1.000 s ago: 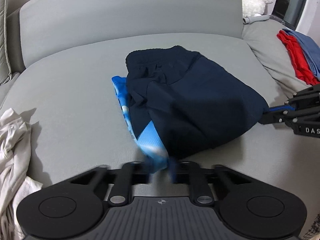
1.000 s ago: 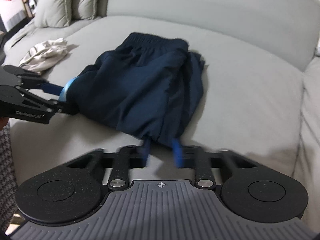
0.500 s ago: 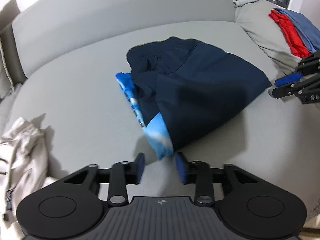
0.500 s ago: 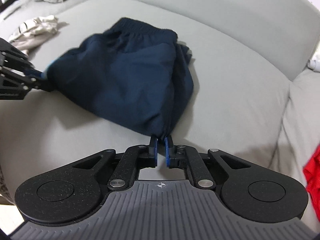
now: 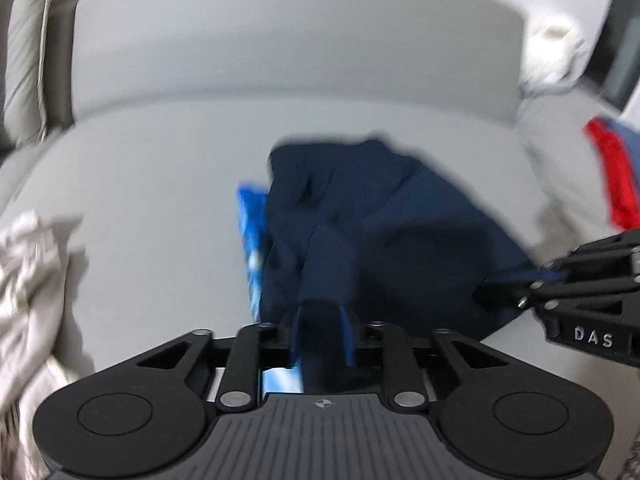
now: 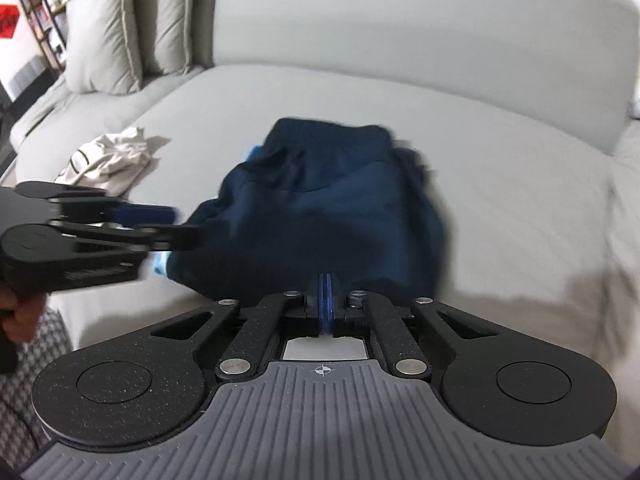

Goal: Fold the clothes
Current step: 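Fold the pants over again with both tools toward the waistband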

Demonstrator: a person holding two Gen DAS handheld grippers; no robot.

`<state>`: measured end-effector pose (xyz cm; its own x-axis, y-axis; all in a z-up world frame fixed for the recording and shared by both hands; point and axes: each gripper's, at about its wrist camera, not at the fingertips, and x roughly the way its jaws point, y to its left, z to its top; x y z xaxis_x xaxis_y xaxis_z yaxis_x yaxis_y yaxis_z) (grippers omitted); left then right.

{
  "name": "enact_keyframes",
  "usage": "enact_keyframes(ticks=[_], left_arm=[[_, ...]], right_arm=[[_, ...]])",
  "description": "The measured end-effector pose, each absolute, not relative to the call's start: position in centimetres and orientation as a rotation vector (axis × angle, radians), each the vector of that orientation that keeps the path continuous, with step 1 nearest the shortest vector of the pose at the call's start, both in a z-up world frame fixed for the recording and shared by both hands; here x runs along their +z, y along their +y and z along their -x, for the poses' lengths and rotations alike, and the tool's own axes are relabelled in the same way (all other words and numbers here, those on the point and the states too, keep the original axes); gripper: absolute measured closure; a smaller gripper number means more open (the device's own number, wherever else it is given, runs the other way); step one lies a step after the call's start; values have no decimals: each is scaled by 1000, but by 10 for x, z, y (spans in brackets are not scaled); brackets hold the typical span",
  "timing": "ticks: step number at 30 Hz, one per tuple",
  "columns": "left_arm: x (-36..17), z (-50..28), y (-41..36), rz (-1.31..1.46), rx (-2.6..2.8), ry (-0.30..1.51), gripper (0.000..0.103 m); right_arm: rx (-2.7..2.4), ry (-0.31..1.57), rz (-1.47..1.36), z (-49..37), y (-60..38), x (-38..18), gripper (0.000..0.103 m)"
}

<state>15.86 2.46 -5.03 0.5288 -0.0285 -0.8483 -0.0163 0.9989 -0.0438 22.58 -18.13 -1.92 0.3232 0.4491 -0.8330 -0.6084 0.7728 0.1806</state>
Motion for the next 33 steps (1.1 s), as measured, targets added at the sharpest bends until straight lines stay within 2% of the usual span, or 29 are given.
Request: enact_keyframes(ticks=[7, 12, 20, 22, 23, 27, 28, 30, 33], left_arm=[[-29, -139, 39, 59, 21, 935, 88], [-18, -154, 27, 124, -57, 830, 87], [-64, -212, 20, 91, 26, 981, 88], [-64, -209, 26, 73, 25, 972, 88], [-63, -209, 28, 62, 30, 972, 88], [-47, -194, 55, 47, 91, 928, 89], [-44, -191, 58, 61, 91, 913, 89], [-31, -186, 62, 127, 64, 845, 89], [-24, -197, 49, 179, -8, 795, 88]], right_arm=[[546, 1064, 207, -237, -210, -45, 102], [543, 1018, 159, -236, -231, -25, 94], [692, 988, 131, -259, -174, -35, 91], [676, 1036, 160, -271, -161, -50, 92], [662, 1044, 184, -274, -158, -56, 95], [590, 1012, 244, -283, -167, -61, 98], [554, 1006, 231, -286, -178, -58, 97], [495, 1003, 167, -291, -202, -49, 88], [502, 972, 95, -292, -211, -37, 88]])
